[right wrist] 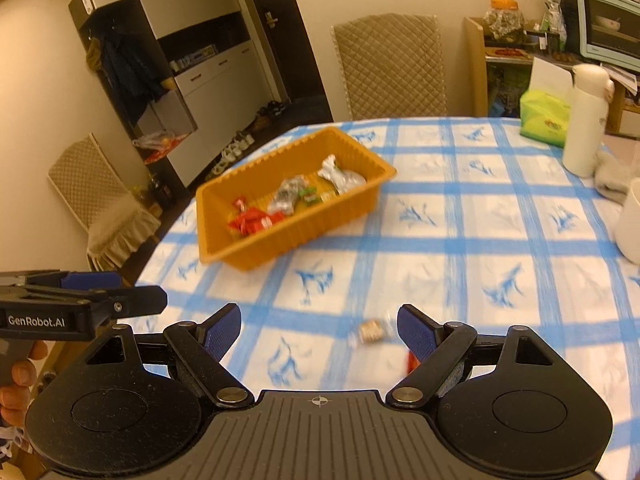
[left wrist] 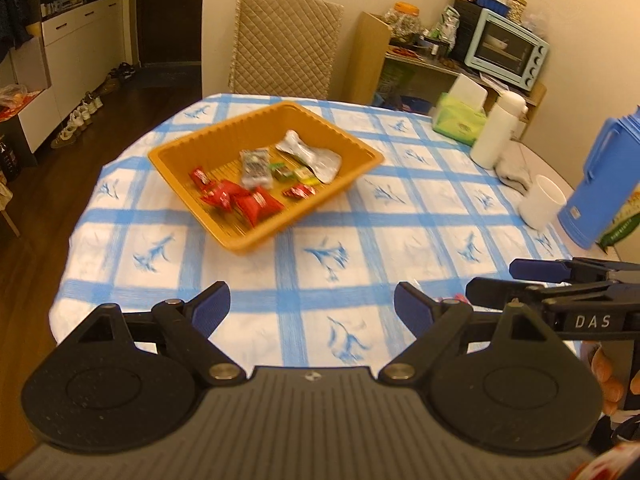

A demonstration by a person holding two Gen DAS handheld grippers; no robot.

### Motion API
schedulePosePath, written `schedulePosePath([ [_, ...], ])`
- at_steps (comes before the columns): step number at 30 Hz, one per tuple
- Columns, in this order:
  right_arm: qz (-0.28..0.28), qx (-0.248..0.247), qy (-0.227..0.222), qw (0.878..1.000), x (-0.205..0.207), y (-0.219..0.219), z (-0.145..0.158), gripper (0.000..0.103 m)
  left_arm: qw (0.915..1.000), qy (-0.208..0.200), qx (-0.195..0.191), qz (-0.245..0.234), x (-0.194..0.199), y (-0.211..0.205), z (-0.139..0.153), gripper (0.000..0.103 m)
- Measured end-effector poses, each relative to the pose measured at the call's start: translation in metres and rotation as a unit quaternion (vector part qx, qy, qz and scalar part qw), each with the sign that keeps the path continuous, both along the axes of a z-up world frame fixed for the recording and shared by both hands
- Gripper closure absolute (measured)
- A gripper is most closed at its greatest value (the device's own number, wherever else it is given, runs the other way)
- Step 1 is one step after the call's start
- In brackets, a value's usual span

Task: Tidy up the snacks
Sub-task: 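Move both tools back toward the last two candies on the table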

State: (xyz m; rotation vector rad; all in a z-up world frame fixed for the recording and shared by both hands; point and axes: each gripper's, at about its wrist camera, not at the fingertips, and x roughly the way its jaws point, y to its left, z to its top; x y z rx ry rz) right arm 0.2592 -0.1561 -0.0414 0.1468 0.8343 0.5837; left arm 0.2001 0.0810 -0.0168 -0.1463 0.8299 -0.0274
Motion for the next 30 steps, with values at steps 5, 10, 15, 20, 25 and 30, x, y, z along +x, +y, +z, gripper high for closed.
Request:
schedulePosePath([
  [5, -0.005, -0.010, 0.009, 1.000, -0.020, -0.015, -0.007, 0.018, 0.9999, 0.004, -0.004, -0.011, -0.013, -0.014, -0.004, 0.015],
  [10, -0.014, -0.017, 0.019, 1.000, -0.033, -0.028, -0.014, 0.018, 0.9996, 0.011, -0.004, -0.025, -0.024, -0.026, -0.010, 0.015],
  [15, -0.025, -0.025, 0.032, 0.999, -0.041, -0.039, -0.023, 0.018, 0.9991, 0.017, -0.003, -0.040, -0.031, -0.038, -0.017, 0.015],
  [20, -0.036, -0.034, 0.049, 0.998, -0.044, -0.046, -0.033, 0.018, 0.9985, 0.026, 0.000, -0.048, -0.031, -0.047, -0.027, 0.015],
  [25, -0.044, -0.044, 0.062, 0.996, -0.043, -0.047, -0.041, 0.018, 0.9978, 0.036, 0.005, -0.056, -0.029, -0.052, -0.036, 0.015],
  [30, -0.047, -0.051, 0.075, 0.995, -0.040, -0.046, -0.050, 0.018, 0.9970, 0.045, 0.007, -0.063, -0.024, -0.054, -0.045, 0.016],
])
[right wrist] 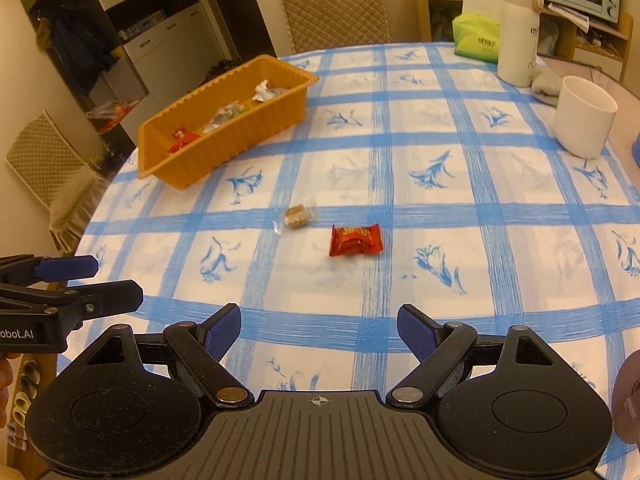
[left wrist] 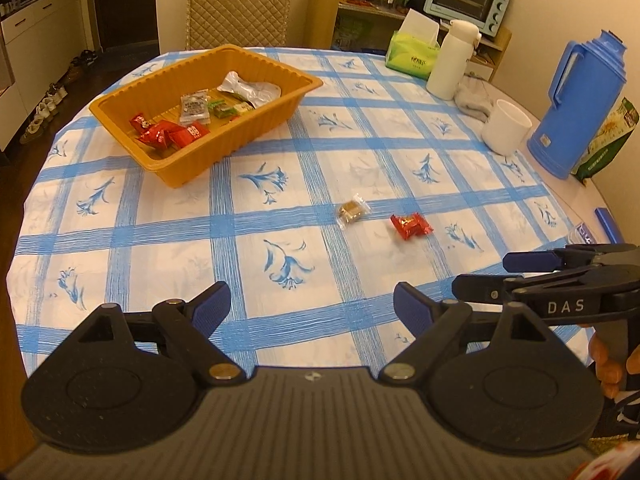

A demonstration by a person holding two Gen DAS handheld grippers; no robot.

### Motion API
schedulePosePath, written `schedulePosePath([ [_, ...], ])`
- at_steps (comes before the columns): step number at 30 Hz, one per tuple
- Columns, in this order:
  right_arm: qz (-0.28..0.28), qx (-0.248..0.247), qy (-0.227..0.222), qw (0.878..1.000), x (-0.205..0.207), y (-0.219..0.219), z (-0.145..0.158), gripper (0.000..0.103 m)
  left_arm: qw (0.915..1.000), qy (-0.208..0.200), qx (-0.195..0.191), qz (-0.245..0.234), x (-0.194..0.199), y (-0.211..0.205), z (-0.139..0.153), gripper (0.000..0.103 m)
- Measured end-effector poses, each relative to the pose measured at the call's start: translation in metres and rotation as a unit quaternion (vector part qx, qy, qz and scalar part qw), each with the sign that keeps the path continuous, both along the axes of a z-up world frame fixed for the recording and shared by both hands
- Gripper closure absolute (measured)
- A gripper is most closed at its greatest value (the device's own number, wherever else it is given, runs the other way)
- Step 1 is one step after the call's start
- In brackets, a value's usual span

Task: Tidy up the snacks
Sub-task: 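Move both tools back toward the last two candies on the table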

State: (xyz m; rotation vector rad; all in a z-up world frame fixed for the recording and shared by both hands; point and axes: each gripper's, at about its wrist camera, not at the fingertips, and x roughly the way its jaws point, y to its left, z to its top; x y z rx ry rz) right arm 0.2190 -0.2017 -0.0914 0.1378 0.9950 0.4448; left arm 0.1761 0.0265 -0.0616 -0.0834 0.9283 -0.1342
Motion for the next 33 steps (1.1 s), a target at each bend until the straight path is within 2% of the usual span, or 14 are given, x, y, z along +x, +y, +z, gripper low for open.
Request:
schedulePosePath([
  [10, -0.018, -0.016, 0.013, 1.000, 0.013, 0.001, -0.017, 0.018, 0.9996, 0.013, 0.007, -0.024, 0.022, -0.003, -0.018, 0.022],
  [21, -0.044, -0.014, 0.016, 0.999, 0.027, -0.001, -0.025, 0.019, 0.9969, 0.014, 0.024, -0.074, 0.055, -0.013, -0.032, 0.025],
  [25, -0.056, -0.017, 0.017, 0.998, 0.031, -0.002, -0.028, 0.028, 0.9949, 0.014, 0.031, -0.096, 0.067, -0.019, -0.040, 0.032],
  [33, -0.090, -0.019, 0.023, 0.995, 0.039, -0.010, -0.033, 0.032, 0.9884, 0.010, 0.049, -0.143, 0.093, -0.033, -0.057, 0.038],
])
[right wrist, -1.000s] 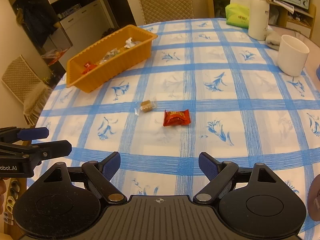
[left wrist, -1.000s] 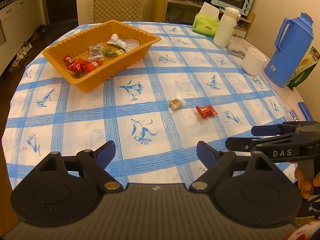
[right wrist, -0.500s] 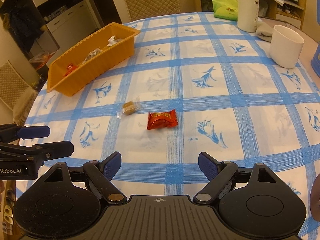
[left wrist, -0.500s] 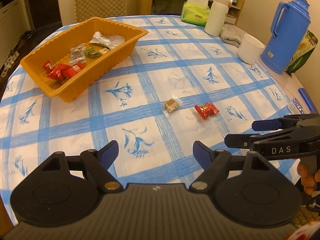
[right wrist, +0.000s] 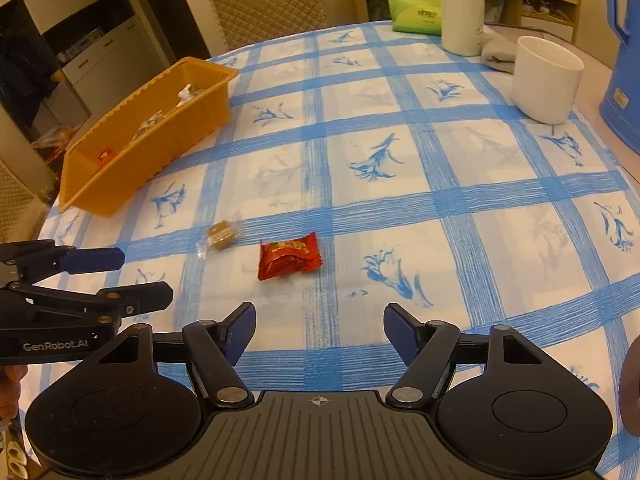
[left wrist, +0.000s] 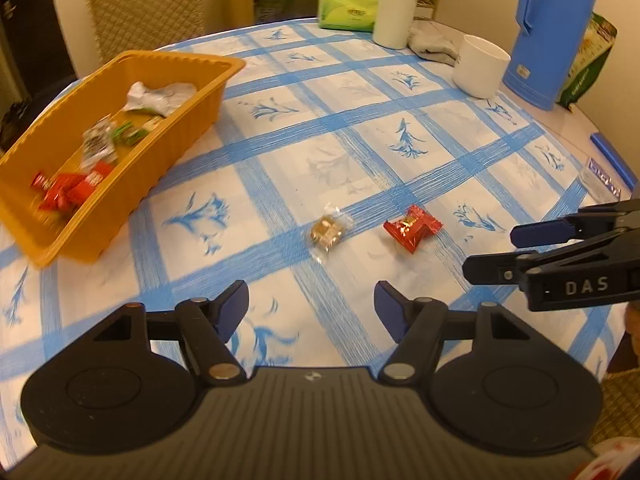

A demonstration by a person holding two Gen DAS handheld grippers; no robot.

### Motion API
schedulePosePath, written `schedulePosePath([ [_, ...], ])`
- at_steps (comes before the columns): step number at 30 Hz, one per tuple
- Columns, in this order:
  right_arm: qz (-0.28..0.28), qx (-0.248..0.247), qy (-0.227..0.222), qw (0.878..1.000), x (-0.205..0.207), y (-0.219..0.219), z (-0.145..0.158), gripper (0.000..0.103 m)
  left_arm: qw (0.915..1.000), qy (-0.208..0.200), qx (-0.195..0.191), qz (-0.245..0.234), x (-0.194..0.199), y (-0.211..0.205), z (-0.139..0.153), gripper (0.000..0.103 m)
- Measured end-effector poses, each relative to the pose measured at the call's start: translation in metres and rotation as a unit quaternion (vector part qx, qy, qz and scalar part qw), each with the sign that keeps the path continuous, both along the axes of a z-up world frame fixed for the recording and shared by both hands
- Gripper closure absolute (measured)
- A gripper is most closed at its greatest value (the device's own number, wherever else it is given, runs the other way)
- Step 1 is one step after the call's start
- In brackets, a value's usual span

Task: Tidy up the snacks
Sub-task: 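Move both tools back toward the last two candies on the table, then grasp the small clear-wrapped brown candy with the left tool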

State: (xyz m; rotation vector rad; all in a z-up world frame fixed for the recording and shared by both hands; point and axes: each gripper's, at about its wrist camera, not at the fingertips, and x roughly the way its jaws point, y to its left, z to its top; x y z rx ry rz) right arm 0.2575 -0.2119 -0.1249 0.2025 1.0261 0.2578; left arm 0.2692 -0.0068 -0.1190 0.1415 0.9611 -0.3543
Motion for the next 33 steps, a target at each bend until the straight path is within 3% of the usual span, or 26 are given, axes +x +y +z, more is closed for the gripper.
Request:
schedulePosePath([
  [13, -0.039, 0.007, 0.010, 0.999, 0.009, -0.007, -0.007, 0.038, 0.9968, -0.010, 0.031, -0.074, 0.043, -0.022, -0.017, 0.051],
  [19, -0.056, 0.005, 0.015, 0.998, 0.011, -0.012, -0.008, 0.038, 0.9952, -0.004, 0.030, -0.093, 0.057, -0.028, -0.024, 0.062],
  [22, -0.060, 0.005, 0.017, 0.998, 0.012, -0.013, -0.008, 0.038, 0.9947, 0.001, 0.028, -0.099, 0.061, -0.029, -0.027, 0.067],
  [26, -0.059, 0.008, 0.017, 0.998, 0.014, -0.009, -0.006, 0.038, 0.9943, 0.011, 0.022, -0.104, 0.063, -0.027, -0.030, 0.083],
  [33, -0.036, 0.023, 0.018, 0.999, 0.020, 0.007, -0.006, 0.038, 0.9968, 0.017, 0.010, -0.077, 0.062, -0.009, -0.030, 0.085],
])
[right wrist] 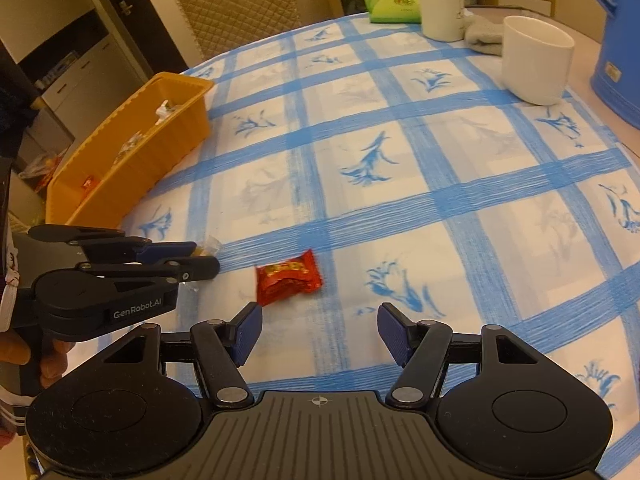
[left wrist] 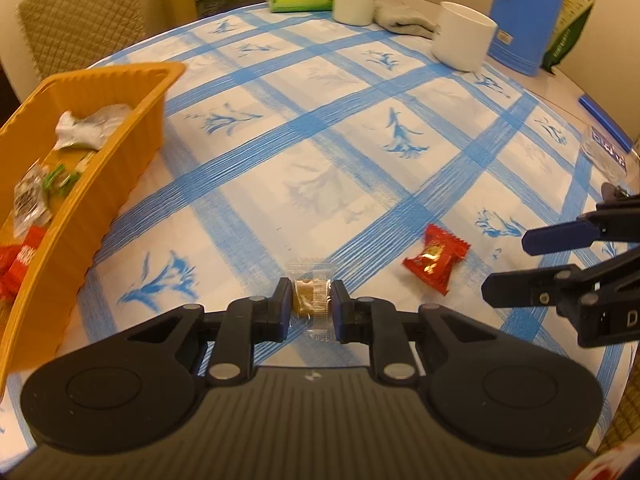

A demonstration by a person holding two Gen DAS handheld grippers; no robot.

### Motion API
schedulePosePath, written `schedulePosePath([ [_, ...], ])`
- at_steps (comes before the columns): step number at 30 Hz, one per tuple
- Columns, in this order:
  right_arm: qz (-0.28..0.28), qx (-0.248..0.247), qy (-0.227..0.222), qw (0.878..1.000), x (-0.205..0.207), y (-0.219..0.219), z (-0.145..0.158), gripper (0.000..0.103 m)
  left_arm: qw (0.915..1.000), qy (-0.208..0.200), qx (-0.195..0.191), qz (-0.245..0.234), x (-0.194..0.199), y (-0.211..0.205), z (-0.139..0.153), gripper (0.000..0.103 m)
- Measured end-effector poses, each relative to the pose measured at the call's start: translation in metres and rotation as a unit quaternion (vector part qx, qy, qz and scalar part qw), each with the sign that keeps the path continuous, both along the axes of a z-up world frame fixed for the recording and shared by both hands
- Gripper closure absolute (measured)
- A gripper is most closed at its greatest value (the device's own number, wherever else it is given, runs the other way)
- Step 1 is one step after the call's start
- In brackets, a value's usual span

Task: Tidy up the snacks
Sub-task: 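Grasp the small clear-wrapped brown candy with the left tool, then grasp the red wrapped candy with the right tool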

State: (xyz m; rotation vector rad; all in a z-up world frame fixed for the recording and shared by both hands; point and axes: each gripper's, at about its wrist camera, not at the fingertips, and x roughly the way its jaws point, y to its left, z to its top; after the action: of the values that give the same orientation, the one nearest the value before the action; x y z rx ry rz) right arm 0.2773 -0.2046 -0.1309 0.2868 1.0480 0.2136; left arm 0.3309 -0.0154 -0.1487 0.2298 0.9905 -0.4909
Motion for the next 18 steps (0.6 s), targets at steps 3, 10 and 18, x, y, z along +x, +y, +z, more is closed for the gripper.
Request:
schedulePosePath([
  [3, 0.011, 0.009, 0.003, 1.000, 0.003, 0.008, -0.002, 0.040, 0.9998, 0.004, -0.001, 0.022, -0.001, 0.013, 0.001, 0.085],
  [10, 0.027, 0.027, 0.015, 0.999, 0.014, 0.025, -0.012, 0.045, 0.9969, 0.014, -0.004, 0.077, -0.008, 0.048, 0.002, 0.085],
  [18, 0.026, 0.008, 0.002, 1.000, 0.040, 0.038, -0.013, 0.049, 0.9930, 0.017, -0.005, 0.117, -0.015, 0.073, 0.003, 0.085],
])
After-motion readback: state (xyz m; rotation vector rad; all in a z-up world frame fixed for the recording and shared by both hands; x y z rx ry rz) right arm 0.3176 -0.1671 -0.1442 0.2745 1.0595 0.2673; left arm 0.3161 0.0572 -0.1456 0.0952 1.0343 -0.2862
